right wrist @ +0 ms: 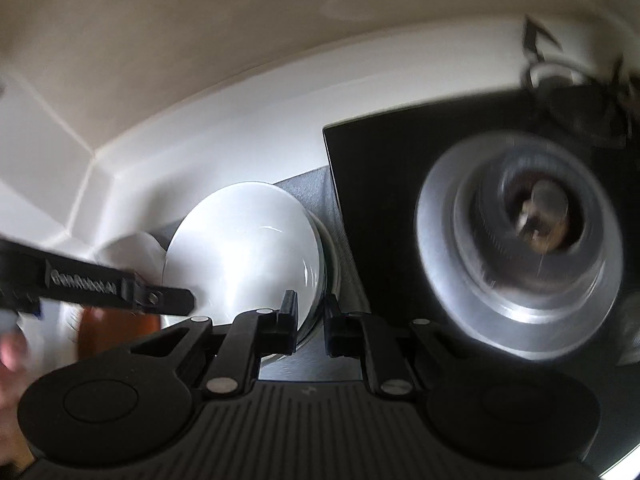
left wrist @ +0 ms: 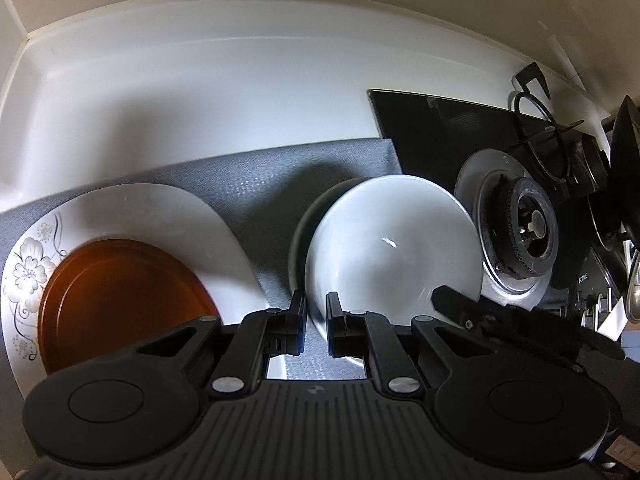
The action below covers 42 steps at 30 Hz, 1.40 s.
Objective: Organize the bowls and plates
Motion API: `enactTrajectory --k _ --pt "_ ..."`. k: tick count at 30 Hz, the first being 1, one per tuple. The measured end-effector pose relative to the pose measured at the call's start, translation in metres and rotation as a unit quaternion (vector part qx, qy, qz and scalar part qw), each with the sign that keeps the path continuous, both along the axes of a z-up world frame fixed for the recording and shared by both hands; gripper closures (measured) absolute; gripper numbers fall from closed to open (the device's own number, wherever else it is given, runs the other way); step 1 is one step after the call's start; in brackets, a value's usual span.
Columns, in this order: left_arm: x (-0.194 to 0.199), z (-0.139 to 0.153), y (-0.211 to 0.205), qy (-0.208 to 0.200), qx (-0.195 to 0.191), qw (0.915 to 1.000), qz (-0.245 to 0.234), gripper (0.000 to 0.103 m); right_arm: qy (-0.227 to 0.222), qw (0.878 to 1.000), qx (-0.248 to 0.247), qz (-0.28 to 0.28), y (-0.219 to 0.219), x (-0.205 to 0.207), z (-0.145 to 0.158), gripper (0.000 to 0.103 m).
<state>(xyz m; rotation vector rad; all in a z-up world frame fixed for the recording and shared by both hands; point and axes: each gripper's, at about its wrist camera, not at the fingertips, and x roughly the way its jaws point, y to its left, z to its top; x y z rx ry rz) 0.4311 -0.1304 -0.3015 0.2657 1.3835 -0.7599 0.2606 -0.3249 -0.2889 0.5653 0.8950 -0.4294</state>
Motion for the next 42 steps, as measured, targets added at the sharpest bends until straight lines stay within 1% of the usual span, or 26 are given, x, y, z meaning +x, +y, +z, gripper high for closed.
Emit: enactTrajectory --k 2,7,12,15,19,20,21,24,27,29,30,32,35,37,39,40,42 --pt "0.001 0.001 0.003 0.000 0.000 1.0000 -0.007 0.093 0.004 1.000 -0.022 0.014 0.004 0.003 0.000 0.088" --pt "0.003 0.004 0.008 -0.010 0.009 0.9998 -0.011 0.093 0.005 0.999 -0.027 0.022 0.000 0.006 0.002 0.089" --pt "0.005 0.004 0.007 -0.010 -0.004 0.9999 -0.013 0.093 0.008 0.999 -0.020 0.029 -0.003 0.007 0.003 0.087" --pt "0.007 0.001 0.004 0.001 -0.007 0.9999 -0.013 0.093 0.005 0.999 -0.006 0.035 -0.005 0.004 0.003 0.085" --pt "0.008 0.000 0.000 0.006 -0.011 0.9998 -0.013 0.092 0.001 1.000 -0.005 0.030 -0.011 -0.001 0.012 0.085" --pt "0.009 0.000 -0.001 0.006 -0.010 0.9999 -0.012 0.092 -0.001 1.000 -0.004 0.028 -0.012 -0.003 0.014 0.085" --pt "0.009 0.000 -0.002 0.004 -0.007 0.9999 -0.011 0.088 -0.004 1.000 -0.004 0.027 -0.014 -0.005 0.016 0.085" --pt "0.009 -0.003 -0.006 0.004 -0.002 0.9999 -0.012 0.086 -0.004 1.000 -0.004 0.017 -0.019 -0.011 0.018 0.083" --pt "0.011 -0.010 -0.009 0.008 0.004 0.9999 -0.010 0.086 -0.008 1.000 0.027 -0.003 -0.026 -0.015 0.011 0.081" --pt "0.012 -0.015 -0.010 0.015 0.007 0.9998 -0.006 0.086 -0.019 0.998 0.050 -0.020 -0.031 -0.019 0.007 0.068" --pt "0.013 -0.017 -0.010 0.017 0.009 0.9998 -0.005 0.086 -0.020 0.997 0.065 -0.027 -0.034 -0.020 0.004 0.066" --pt "0.014 -0.022 -0.012 0.021 0.012 0.9997 -0.006 0.085 -0.033 0.993 0.102 -0.041 -0.039 -0.021 -0.004 0.065" --pt "0.017 -0.030 -0.013 0.034 0.012 0.9993 -0.001 0.084 -0.053 0.984 0.159 -0.059 -0.043 -0.023 -0.015 0.064" --pt "0.019 -0.035 -0.012 0.046 0.009 0.9989 0.004 0.084 -0.049 0.982 0.171 -0.063 -0.042 -0.020 -0.022 0.063" --pt "0.019 -0.037 -0.012 0.046 0.006 0.9989 0.003 0.083 -0.049 0.979 0.186 -0.071 -0.042 -0.017 -0.029 0.063" --pt "0.019 -0.037 -0.012 0.046 0.005 0.9989 0.001 0.083 -0.050 0.977 0.194 -0.076 -0.041 -0.015 -0.033 0.060" --pt "0.019 -0.038 -0.011 0.045 0.001 0.9990 0.003 0.083 -0.047 0.975 0.199 -0.082 -0.040 -0.011 -0.038 0.059"
